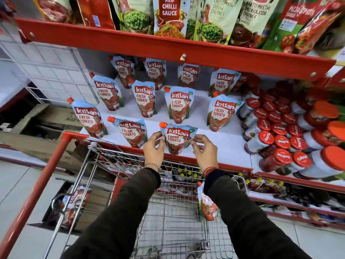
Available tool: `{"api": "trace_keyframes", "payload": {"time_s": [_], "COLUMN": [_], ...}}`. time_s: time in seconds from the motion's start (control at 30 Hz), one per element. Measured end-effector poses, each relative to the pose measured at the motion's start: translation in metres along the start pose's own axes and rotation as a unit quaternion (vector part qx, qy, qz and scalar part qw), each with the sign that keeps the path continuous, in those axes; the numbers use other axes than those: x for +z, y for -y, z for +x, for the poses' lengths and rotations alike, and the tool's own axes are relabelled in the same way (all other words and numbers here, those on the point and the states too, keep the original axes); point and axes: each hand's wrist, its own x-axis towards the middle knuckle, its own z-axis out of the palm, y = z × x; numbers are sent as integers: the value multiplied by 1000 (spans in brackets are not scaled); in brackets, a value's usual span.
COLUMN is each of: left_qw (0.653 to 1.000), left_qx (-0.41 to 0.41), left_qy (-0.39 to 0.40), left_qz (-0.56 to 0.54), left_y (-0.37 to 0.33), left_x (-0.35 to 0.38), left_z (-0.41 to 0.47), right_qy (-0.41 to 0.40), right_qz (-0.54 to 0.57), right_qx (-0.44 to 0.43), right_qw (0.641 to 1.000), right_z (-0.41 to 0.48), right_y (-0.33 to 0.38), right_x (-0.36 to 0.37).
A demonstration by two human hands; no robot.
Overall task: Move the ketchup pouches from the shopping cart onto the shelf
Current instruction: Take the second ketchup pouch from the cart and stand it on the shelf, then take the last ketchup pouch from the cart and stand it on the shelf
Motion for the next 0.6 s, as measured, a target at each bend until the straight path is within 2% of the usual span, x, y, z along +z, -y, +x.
{"api": "trace_keyframes", "payload": {"time_s": [0.3, 0.6], "left_qw": [999, 997], "left_qx": [-5, -53], "left_qy": [-42, 48], "left_qz": [-26, 15], "left_y": [26, 87], "left_x": [5, 49], "left_z": [-48, -120], "right_qy": [-25, -15], "right_qz": [-21, -37], "right_qx": [19, 86], "right_qw": [999, 996], "right_z": [-35, -79], "right_y": [-34, -110], "right_x": [-18, -42]}}
